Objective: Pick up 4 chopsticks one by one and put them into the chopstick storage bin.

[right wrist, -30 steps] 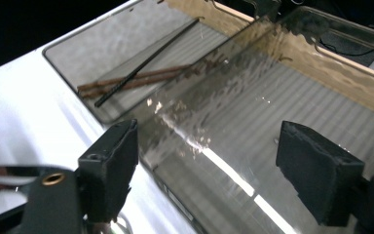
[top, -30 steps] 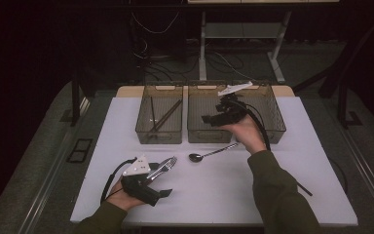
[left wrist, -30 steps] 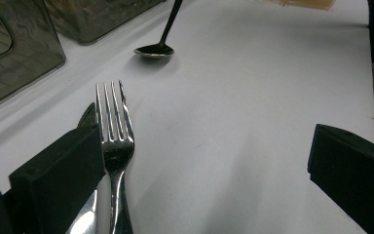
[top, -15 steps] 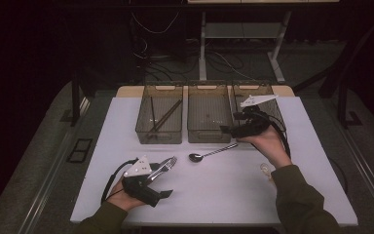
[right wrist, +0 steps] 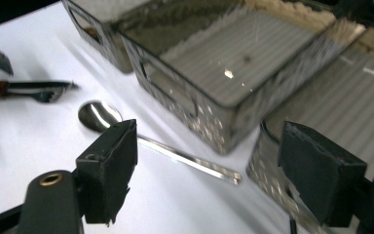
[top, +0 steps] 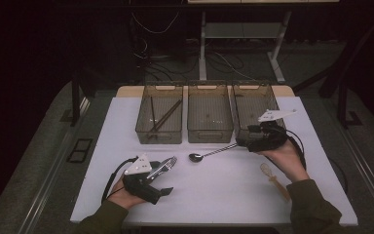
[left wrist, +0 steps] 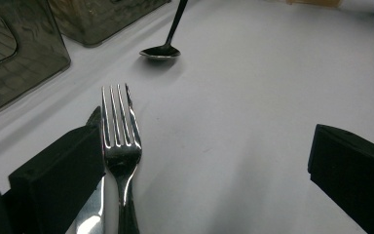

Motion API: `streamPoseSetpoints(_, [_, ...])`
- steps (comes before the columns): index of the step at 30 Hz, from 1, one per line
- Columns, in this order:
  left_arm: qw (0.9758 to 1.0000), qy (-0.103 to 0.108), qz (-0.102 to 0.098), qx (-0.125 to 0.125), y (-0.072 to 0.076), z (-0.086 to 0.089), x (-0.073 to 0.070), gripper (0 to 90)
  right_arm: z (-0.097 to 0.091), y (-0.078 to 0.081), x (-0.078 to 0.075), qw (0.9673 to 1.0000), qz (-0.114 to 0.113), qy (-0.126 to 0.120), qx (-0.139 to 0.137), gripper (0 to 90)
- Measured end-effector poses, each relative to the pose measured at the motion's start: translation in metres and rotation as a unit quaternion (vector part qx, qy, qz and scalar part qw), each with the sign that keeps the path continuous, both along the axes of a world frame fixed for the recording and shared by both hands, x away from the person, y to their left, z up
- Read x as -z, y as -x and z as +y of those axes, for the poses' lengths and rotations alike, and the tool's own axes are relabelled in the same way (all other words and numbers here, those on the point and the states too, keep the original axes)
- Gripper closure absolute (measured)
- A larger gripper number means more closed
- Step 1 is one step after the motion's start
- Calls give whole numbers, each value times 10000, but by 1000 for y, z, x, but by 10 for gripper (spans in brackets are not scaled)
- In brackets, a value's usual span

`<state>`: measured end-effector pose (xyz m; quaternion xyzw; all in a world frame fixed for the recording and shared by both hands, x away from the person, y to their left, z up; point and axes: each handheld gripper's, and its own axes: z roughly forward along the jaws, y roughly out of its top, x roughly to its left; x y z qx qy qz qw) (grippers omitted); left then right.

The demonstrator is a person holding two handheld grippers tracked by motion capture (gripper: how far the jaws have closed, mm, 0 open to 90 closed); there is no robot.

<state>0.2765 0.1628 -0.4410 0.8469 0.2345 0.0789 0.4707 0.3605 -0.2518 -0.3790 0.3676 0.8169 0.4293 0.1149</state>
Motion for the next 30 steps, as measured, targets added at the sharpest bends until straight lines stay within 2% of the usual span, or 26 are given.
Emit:
streamPoseSetpoints(8, [10000, -32, -8, -32, 1, 1, 0, 0, -24, 15, 9, 9998, 185, 44, 8, 272])
streamPoseSetpoints(11, [10000, -45, -29, -14, 2, 2, -2, 0, -33, 22, 11, 9997, 226, 74, -27, 316])
streamPoseSetpoints(18, [10000, -42, -45, -28, 4, 3, -3, 0, -52, 38, 15, 9995, 288, 107, 76, 356])
streamPoseSetpoints(22, [10000, -51, -48, -20, 5, 2, -3, 0, -66, 47, 22, 9991, 361, 154, 180, 415])
streamPoseSetpoints(30, [10000, -80, -35, -7, 6, 1, -3, 0, -91, 64, 33, 9974, 424, 498, 308, 583])
